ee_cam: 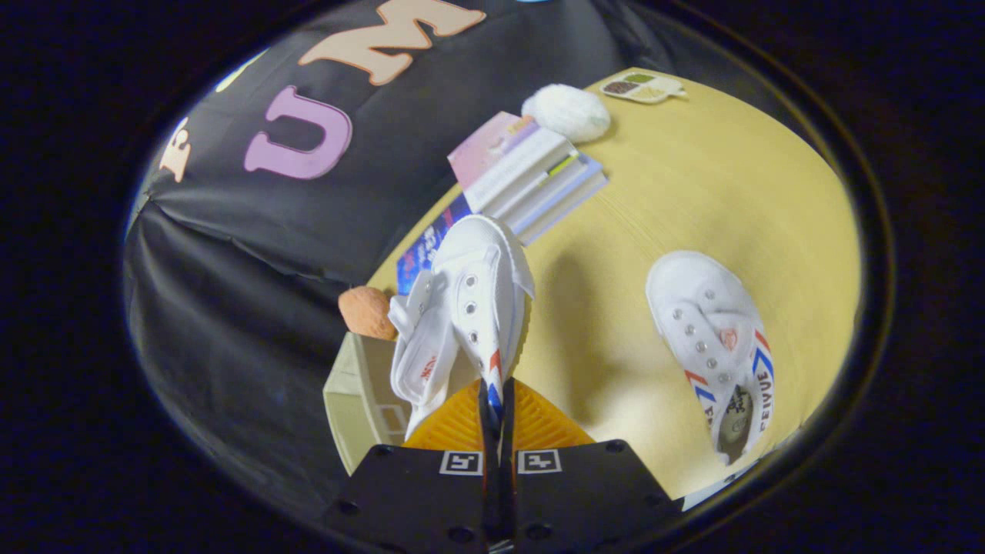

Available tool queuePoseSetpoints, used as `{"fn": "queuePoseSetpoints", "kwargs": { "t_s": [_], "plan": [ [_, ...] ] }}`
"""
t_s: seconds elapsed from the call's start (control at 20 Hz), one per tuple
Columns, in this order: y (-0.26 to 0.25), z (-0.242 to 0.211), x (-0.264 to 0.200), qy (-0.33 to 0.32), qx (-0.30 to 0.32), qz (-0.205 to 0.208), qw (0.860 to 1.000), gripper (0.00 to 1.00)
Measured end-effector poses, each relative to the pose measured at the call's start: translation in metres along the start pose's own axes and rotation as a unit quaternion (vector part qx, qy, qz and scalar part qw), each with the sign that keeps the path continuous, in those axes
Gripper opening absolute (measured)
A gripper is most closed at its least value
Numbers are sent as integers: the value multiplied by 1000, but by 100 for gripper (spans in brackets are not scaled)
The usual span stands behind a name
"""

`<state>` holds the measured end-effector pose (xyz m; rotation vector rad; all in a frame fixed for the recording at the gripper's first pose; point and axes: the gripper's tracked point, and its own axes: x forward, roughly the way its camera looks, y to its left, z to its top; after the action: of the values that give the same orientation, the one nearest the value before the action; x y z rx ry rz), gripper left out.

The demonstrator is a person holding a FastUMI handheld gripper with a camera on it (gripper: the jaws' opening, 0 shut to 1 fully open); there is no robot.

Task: Open the storage box then place both shoes into the box .Put the left shoe in first, then the right shoe, with the right side of both shoes facing outward in a uniform manner.

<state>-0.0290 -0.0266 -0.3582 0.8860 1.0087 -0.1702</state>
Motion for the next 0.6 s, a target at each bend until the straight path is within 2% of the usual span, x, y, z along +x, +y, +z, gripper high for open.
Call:
{"fn": "queuePoseSetpoints", "kwargs": {
  "t_s": [0.15, 0.25, 0.4, 0.6],
  "plan": [
    [57, 17, -13, -17, -33, 46, 998, 2],
    [99, 12, -14, -10, -51, 81, 995, 2],
    [142, -22, -6, 18, -83, 117, 989, 2],
    [166, -84, 22, 77, -136, 130, 979, 2]
  ]
}}
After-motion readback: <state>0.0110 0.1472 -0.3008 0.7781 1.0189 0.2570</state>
